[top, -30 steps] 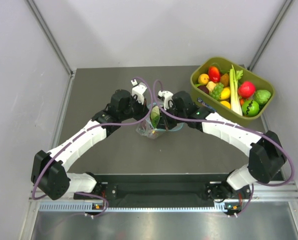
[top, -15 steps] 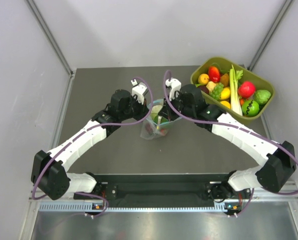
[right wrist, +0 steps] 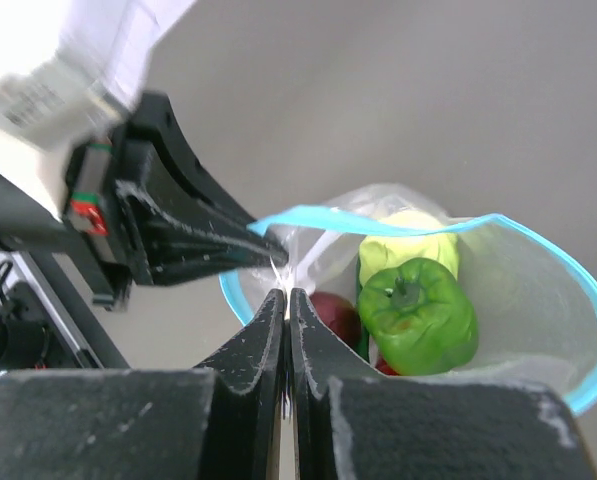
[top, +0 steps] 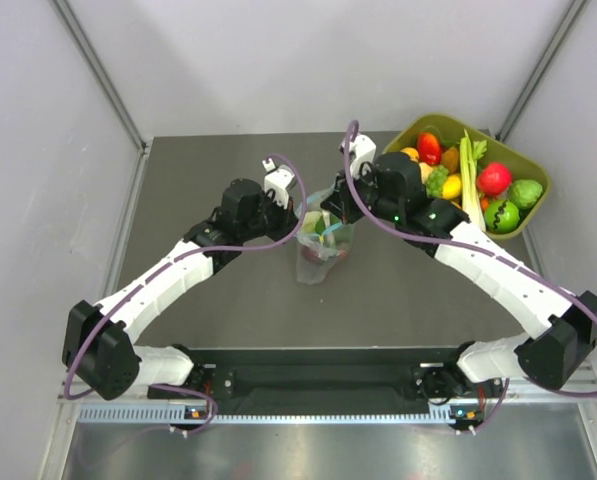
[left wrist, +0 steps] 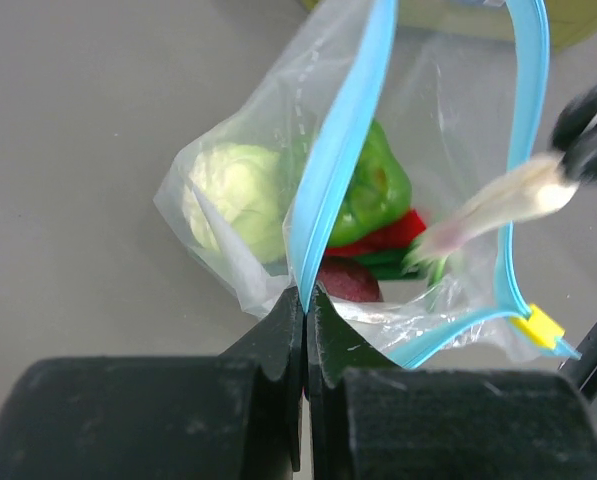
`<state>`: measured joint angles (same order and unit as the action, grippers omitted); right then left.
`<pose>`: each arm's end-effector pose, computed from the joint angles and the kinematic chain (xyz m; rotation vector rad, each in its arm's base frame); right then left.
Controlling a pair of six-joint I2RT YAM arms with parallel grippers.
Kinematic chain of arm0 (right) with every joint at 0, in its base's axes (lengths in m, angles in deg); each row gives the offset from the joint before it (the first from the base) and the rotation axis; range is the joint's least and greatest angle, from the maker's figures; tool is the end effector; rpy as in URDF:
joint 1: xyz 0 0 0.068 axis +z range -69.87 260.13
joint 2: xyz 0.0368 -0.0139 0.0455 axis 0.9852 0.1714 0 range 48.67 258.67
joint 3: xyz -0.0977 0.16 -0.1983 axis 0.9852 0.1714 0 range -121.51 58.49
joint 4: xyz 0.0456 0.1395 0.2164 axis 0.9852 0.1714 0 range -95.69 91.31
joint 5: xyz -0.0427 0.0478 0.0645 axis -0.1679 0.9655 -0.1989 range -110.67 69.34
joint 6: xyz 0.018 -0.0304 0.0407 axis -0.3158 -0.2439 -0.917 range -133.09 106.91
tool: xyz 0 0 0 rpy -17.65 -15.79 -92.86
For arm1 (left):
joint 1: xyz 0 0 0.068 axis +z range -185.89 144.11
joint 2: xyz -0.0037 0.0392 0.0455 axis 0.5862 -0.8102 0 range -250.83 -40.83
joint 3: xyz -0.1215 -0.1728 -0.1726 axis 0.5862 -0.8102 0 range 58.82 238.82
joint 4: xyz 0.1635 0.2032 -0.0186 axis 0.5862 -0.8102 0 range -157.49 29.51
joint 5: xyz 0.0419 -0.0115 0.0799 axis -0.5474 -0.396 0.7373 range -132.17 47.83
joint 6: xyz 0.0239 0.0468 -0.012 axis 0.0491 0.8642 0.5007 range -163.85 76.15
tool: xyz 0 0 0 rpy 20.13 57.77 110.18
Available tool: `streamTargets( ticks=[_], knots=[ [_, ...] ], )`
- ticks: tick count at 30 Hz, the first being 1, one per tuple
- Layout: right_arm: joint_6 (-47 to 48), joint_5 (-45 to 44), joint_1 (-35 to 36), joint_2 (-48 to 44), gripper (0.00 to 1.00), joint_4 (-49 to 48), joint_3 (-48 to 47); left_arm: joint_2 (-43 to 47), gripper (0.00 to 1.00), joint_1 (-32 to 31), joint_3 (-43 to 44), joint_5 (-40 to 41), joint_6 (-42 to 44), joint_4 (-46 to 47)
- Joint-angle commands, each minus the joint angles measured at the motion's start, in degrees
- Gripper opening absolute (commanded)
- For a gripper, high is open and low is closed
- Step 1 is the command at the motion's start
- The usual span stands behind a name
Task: Open the zip-top bag and remove the fake food
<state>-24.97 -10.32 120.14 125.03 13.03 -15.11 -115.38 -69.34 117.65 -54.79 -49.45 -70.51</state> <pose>0.2309 0.2021 0.3783 -0.6105 1.9250 0.7647 0.2459 -0.1717 0.3121 0.6361 1.9700 -0.6487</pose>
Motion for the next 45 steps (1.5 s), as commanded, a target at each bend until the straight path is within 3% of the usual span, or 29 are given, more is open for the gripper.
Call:
streamTargets(
  ticks=[1,17,26,45],
  knots=[
    [1.16,-0.51,-1.25,-2.7,0.0,-2.55,-5.49,0.01,0.0,0.23,2.08,-0.47,0.86,1.32],
    [1.95,-0.59,-3.01,-1.74,0.0,-3.43,-12.79,-0.34,0.0,0.14,2.17,-1.0,0.68,1.23],
    [2.65,-0.86,-5.46,-6.13,0.0,-2.55,-13.41,-0.6,0.0,0.14,2.34,-0.65,0.68,0.97],
    [1.68,8.89,-24.52,-12.55,0.0,0.52,-17.97,-0.87,0.0,0.14,2.43,-0.56,0.68,0.88]
  ],
)
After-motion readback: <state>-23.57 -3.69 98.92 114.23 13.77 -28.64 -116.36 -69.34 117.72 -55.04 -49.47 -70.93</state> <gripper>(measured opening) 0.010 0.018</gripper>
